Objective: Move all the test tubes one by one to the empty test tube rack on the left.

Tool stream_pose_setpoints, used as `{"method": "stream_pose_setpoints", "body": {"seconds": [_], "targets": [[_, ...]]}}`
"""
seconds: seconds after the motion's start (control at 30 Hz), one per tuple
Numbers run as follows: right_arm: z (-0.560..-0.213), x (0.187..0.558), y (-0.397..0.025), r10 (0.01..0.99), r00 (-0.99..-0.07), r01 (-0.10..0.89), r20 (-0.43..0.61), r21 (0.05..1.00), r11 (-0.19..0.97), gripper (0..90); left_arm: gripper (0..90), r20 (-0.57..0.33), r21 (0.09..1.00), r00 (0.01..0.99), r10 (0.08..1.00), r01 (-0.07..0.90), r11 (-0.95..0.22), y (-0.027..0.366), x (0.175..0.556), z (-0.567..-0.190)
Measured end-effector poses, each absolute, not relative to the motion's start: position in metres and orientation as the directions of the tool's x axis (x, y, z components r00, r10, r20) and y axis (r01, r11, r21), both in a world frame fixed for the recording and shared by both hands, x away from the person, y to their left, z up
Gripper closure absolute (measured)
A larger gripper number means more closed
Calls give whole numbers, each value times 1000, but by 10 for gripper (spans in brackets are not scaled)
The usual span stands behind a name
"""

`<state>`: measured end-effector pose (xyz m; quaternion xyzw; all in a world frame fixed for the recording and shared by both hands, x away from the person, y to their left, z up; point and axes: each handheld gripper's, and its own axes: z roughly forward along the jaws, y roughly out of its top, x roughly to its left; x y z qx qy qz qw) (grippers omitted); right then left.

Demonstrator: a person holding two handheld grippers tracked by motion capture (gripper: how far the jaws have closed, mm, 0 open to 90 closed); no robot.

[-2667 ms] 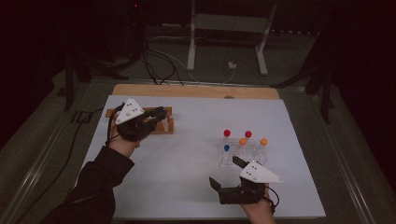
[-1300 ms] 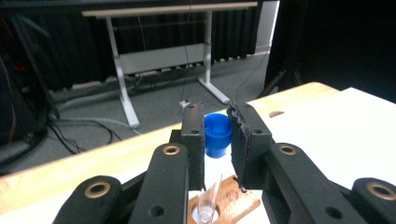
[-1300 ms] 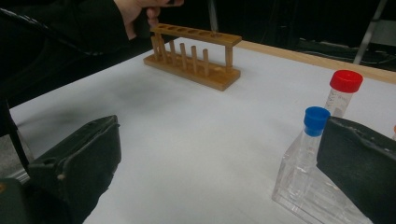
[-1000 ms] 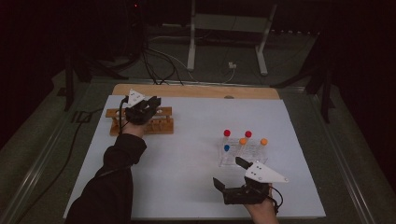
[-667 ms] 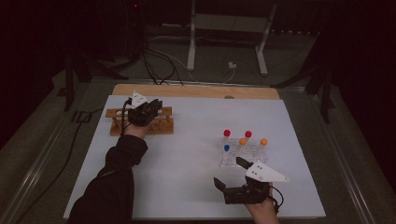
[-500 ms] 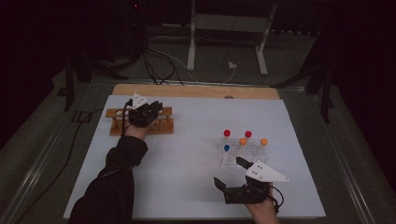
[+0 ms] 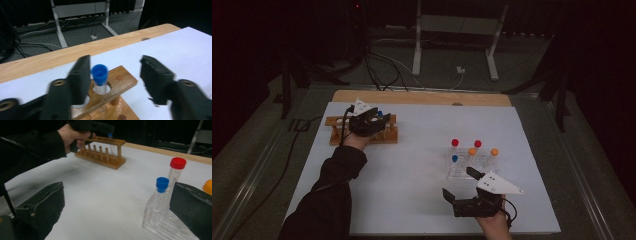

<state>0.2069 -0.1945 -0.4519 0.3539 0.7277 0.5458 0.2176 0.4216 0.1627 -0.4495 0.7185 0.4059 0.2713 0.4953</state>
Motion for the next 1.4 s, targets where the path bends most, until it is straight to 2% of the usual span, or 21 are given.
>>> {"method": "stream_pose_setpoints", "body": {"seconds": [0.2, 0.27, 0.33, 0.43, 0.63, 0.73, 0.8, 0.83, 1.07, 1.4], "targets": [[-452, 211, -197, 766, -640, 280, 59, 946, 161, 0, 169, -18, 933, 567, 823, 306, -190, 165, 399, -435], [-452, 213, -197, 769, -637, 279, 52, 945, 168, 0, 156, -5, 934, 590, 807, 291, -207, 166, 389, -431], [-452, 215, -198, 767, -639, 276, 52, 947, 165, 0, 86, -1, 933, 618, 786, 283, -221, 168, 378, -428], [-452, 218, -198, 776, -629, 274, 40, 946, 173, 0, 41, -2, 932, 658, 753, 275, -237, 169, 361, -427], [-457, 228, -198, 805, -591, 307, 43, 936, 175, 65, 25, -8, 936, 721, 693, 250, -248, 172, 326, -426], [-460, 233, -199, 814, -580, 320, 33, 928, 190, 214, 26, -11, 939, 750, 661, 235, -251, 173, 309, -428], [-462, 236, -198, 824, -566, 331, 12, 919, 214, 262, 25, -14, 940, 766, 643, 230, -253, 173, 298, -430], [-463, 238, -198, 830, -558, 337, 3, 915, 224, 322, 25, -7, 940, 770, 638, 222, -257, 174, 292, -431], [-469, 254, -197, 851, -525, 399, -15, 879, 262, 519, 25, -9, 943, 798, 603, 207, -259, 176, 262, -442], [-474, 271, -192, 867, -499, 457, -8, 847, 271, 643, 26, -26, 942, 813, 582, 216, -259, 176, 243, -464]]}}
